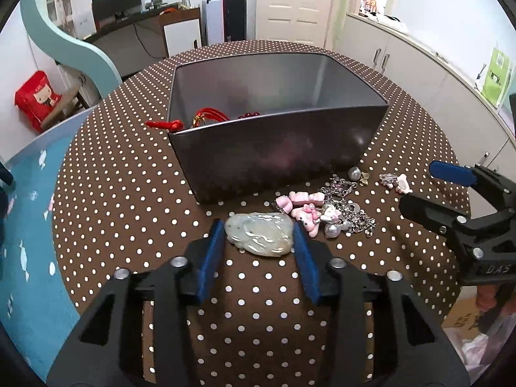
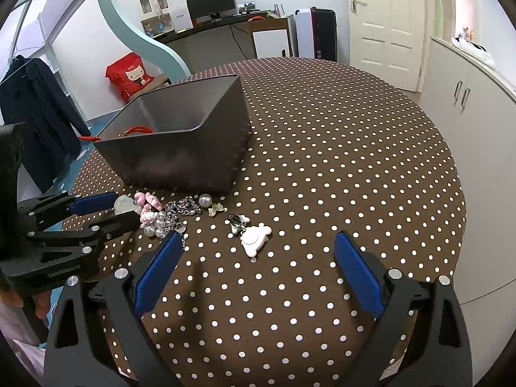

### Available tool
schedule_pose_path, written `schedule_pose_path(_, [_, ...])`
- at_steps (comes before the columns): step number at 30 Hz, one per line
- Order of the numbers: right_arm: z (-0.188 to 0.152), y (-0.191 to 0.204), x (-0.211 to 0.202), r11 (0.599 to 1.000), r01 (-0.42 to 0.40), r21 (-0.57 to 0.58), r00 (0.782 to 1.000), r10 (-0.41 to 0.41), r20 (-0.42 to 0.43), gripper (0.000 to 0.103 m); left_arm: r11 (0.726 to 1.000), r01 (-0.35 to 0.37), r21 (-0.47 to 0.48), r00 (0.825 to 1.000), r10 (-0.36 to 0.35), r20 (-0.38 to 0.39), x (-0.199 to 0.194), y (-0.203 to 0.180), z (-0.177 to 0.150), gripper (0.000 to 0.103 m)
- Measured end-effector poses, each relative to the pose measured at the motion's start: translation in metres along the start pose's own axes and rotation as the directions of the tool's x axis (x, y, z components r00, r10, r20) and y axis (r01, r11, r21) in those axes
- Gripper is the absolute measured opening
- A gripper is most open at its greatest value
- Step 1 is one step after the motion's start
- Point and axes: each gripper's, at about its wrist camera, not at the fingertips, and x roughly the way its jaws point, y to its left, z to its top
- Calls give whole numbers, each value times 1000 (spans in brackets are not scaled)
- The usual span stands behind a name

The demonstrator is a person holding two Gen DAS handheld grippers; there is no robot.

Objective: Organize jewelry
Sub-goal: 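Grasp the pale jade pendant with the left tool, then carry the jade pendant into the box with the left tool while the right tool drops a white charm in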

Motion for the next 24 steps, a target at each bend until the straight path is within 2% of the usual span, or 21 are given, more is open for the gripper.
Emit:
schedule_pose_path(7, [1,5,1,1000,-16,-12,1000,16,13,90,999,21,-35,1000,-21,3,-5,8,-4,43])
schedule_pose_path(11, [-1,13,7,998,-6,-60,1000,6,7,62,998,37,-50,999,-37,4,-7,17,-5,43])
schedule_pose_path(14, [-3,17,11,995,32,-96,999,-30,22,51,998,42,-48,999,-42,4,-9,16,-7,43])
schedule_pose_path(16, [-4,23,14,985,98,-145,995,-94,36,37,998,46,-49,999,-46,5,-10,17,-8,43])
schedule_pose_path(17, [-4,24,14,984,90,-157,996,-85,39,27,998,48,-49,999,-47,7,-11,18,-8,43])
schedule_pose_path(18, [-4,23,14,986,80,-149,996,-76,37,21,998,49,-51,999,-48,11,-12,19,-8,43])
schedule_pose_path(24, [-3,22,16,984,84,-155,996,-80,30,21,997,41,-61,999,-38,38,-21,24,-10,43])
